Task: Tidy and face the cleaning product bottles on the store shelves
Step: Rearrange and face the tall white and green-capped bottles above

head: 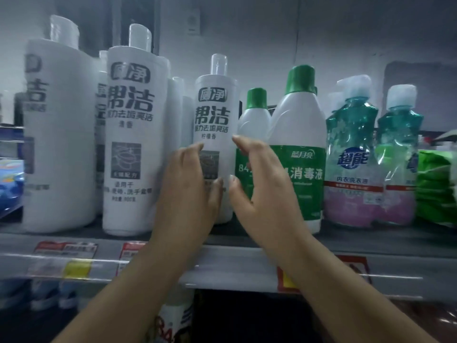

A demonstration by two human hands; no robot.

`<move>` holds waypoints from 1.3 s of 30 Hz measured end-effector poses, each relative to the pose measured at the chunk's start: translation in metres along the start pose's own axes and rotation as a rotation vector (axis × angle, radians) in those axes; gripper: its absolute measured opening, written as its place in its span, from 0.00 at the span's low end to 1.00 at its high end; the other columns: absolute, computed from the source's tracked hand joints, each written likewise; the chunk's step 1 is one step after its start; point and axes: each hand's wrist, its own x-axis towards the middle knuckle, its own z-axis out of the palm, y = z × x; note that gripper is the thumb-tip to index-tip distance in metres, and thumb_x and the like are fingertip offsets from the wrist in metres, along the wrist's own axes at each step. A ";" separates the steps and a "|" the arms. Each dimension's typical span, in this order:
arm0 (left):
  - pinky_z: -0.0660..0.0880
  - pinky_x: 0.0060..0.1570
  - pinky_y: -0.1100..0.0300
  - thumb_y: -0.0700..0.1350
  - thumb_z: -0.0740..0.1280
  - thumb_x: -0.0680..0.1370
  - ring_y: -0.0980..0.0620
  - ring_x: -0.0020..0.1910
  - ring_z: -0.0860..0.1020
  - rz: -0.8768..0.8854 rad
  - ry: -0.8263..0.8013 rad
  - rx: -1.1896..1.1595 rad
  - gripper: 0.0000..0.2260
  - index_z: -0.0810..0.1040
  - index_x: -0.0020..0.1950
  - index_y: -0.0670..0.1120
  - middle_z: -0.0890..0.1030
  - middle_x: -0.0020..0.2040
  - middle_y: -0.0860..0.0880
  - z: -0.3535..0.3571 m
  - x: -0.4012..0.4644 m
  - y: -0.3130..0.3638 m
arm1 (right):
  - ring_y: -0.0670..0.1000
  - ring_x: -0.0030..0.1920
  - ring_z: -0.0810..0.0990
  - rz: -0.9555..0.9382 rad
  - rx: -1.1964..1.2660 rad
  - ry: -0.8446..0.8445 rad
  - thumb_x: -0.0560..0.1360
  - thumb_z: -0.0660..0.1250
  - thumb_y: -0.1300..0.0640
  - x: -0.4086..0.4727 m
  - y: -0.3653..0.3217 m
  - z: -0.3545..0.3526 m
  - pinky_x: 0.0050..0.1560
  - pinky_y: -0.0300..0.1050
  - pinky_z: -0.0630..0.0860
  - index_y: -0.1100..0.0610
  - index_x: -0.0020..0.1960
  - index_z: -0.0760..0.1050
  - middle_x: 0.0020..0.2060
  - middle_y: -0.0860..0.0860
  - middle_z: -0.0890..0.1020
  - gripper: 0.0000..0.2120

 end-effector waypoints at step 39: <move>0.65 0.60 0.54 0.43 0.65 0.74 0.44 0.64 0.65 -0.112 -0.224 0.083 0.31 0.56 0.74 0.44 0.65 0.67 0.44 -0.004 -0.001 -0.013 | 0.51 0.57 0.77 0.632 0.392 -0.332 0.71 0.64 0.61 0.038 0.012 0.051 0.53 0.39 0.71 0.55 0.70 0.60 0.59 0.52 0.77 0.29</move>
